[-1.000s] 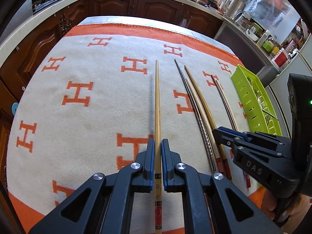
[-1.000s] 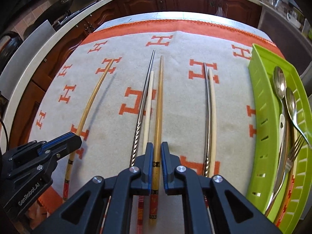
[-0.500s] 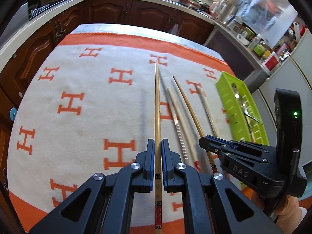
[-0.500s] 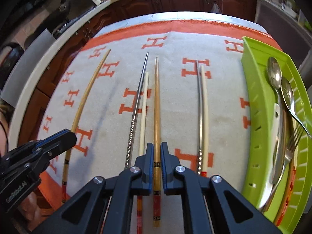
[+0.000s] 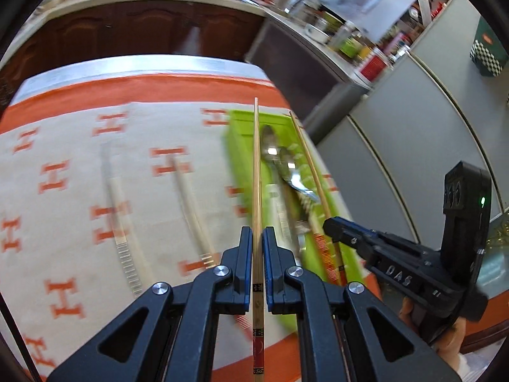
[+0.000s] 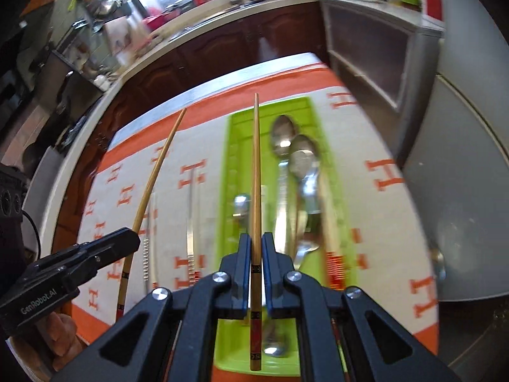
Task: Organize utensils
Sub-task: 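Carry both chopsticks into the green tray and open both tools, then move both open tools back over the remaining chopsticks on the blanket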
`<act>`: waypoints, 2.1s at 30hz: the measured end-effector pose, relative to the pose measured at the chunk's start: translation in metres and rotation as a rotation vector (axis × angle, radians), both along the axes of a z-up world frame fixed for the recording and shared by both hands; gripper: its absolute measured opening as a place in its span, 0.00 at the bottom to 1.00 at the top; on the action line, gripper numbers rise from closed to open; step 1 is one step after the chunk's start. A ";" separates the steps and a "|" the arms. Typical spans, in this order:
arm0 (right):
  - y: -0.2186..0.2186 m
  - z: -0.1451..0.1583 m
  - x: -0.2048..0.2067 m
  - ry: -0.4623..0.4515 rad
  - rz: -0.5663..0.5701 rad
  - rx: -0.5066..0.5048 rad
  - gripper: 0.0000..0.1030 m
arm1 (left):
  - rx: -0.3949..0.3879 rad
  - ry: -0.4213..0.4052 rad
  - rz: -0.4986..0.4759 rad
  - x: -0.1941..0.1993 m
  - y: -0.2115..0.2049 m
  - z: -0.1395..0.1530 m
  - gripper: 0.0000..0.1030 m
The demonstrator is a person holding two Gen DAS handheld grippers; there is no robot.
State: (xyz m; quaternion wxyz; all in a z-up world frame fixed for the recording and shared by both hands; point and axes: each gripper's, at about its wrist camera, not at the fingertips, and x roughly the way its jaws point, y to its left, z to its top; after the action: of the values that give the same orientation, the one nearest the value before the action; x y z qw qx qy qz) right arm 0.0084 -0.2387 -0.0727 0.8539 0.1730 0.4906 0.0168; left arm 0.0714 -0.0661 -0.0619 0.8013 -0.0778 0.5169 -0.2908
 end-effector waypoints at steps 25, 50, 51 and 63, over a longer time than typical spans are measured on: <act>-0.027 -0.031 0.020 0.129 -0.023 -0.111 0.08 | 0.056 0.034 0.009 0.014 -0.055 -0.024 0.40; 0.031 0.015 0.006 -0.003 0.118 0.004 0.08 | 0.146 0.047 0.293 0.002 0.101 -0.034 0.45; 0.036 0.015 0.007 -0.003 0.132 0.023 0.08 | 0.151 0.050 0.301 0.001 0.106 -0.037 0.45; 0.100 -0.009 0.011 0.035 0.282 0.026 0.08 | 0.182 0.104 0.297 0.004 0.106 -0.072 0.45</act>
State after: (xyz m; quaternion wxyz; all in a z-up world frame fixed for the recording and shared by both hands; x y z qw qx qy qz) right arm 0.0193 -0.1385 -0.0815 0.8320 0.1136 0.5248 0.1399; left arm 0.0750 0.0403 -0.1342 0.8114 -0.0956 0.5647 -0.1169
